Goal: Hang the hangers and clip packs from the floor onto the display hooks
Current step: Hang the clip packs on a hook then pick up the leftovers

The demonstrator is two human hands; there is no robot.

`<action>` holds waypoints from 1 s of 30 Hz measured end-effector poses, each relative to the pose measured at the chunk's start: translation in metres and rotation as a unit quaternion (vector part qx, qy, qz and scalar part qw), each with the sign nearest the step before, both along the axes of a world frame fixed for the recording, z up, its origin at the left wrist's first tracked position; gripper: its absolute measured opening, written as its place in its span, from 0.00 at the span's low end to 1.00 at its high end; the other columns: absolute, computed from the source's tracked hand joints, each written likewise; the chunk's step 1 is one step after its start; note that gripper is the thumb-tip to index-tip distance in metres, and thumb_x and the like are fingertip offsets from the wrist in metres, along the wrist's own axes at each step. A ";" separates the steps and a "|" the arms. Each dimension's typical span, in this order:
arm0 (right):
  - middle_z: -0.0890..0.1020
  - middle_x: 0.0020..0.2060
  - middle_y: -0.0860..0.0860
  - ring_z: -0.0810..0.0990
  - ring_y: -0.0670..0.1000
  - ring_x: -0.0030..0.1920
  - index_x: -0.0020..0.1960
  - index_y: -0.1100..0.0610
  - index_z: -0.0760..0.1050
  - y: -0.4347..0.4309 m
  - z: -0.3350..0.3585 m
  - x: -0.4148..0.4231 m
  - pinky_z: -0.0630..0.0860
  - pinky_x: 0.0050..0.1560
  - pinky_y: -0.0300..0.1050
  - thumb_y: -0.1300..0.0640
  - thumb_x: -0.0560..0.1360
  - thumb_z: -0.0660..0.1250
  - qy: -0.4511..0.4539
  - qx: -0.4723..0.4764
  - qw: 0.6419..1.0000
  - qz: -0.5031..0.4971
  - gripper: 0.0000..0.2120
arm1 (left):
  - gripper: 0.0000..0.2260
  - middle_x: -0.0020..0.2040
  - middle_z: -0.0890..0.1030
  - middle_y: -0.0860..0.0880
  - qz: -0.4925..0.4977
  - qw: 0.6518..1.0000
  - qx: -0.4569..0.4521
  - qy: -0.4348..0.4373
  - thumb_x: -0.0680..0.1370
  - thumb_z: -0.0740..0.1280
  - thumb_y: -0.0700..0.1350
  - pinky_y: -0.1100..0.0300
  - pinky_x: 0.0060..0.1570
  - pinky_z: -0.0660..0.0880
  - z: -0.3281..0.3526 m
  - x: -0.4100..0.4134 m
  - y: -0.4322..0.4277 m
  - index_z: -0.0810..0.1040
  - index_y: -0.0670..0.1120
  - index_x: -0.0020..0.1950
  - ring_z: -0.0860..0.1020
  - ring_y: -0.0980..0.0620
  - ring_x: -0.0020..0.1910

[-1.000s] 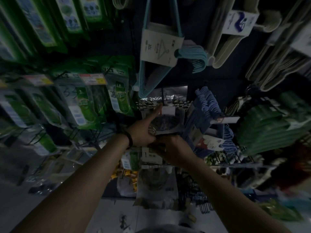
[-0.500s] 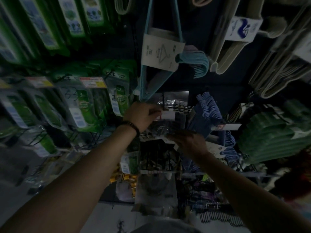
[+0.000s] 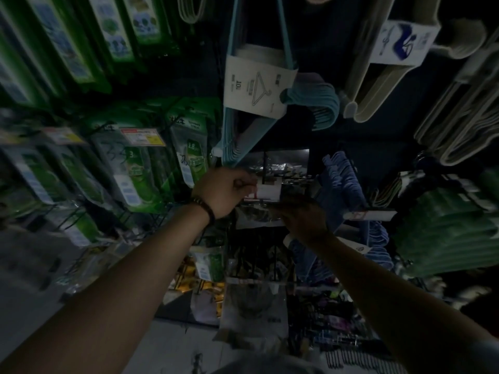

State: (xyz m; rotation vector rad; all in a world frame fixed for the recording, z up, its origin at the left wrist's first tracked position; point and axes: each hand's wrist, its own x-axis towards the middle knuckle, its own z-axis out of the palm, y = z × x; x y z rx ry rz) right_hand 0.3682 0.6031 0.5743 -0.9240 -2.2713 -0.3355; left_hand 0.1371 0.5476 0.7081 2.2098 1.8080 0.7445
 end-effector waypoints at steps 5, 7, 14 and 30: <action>0.87 0.42 0.57 0.86 0.61 0.40 0.44 0.59 0.87 0.035 0.004 -0.008 0.84 0.40 0.52 0.61 0.71 0.73 0.035 -0.079 0.995 -0.056 0.04 | 0.06 0.46 0.84 0.59 0.000 1.000 0.003 -0.011 0.80 0.72 0.54 0.58 0.52 0.80 -0.002 -0.001 0.000 0.87 0.56 0.54 0.78 0.60 0.44; 0.87 0.40 0.57 0.86 0.60 0.38 0.45 0.58 0.87 0.040 0.006 -0.011 0.82 0.40 0.51 0.62 0.70 0.75 0.064 -0.104 0.991 -0.056 0.05 | 0.05 0.48 0.85 0.57 0.005 1.000 0.005 -0.026 0.80 0.72 0.53 0.56 0.52 0.81 -0.004 0.000 -0.002 0.87 0.55 0.54 0.79 0.59 0.45; 0.87 0.58 0.58 0.85 0.63 0.56 0.61 0.53 0.86 0.059 0.017 -0.026 0.78 0.58 0.56 0.49 0.80 0.55 0.103 -0.222 0.968 -0.064 0.23 | 0.03 0.46 0.85 0.61 0.023 0.995 0.019 -0.092 0.79 0.74 0.53 0.52 0.52 0.82 -0.018 0.002 -0.009 0.87 0.56 0.51 0.83 0.59 0.48; 0.82 0.55 0.58 0.82 0.64 0.56 0.61 0.57 0.81 -0.056 -0.087 -0.039 0.78 0.61 0.60 0.53 0.77 0.68 0.067 -0.348 0.935 -0.027 0.15 | 0.23 0.71 0.75 0.53 0.226 0.946 -0.008 -0.232 0.80 0.71 0.56 0.50 0.60 0.80 -0.150 0.018 -0.104 0.72 0.54 0.73 0.81 0.50 0.60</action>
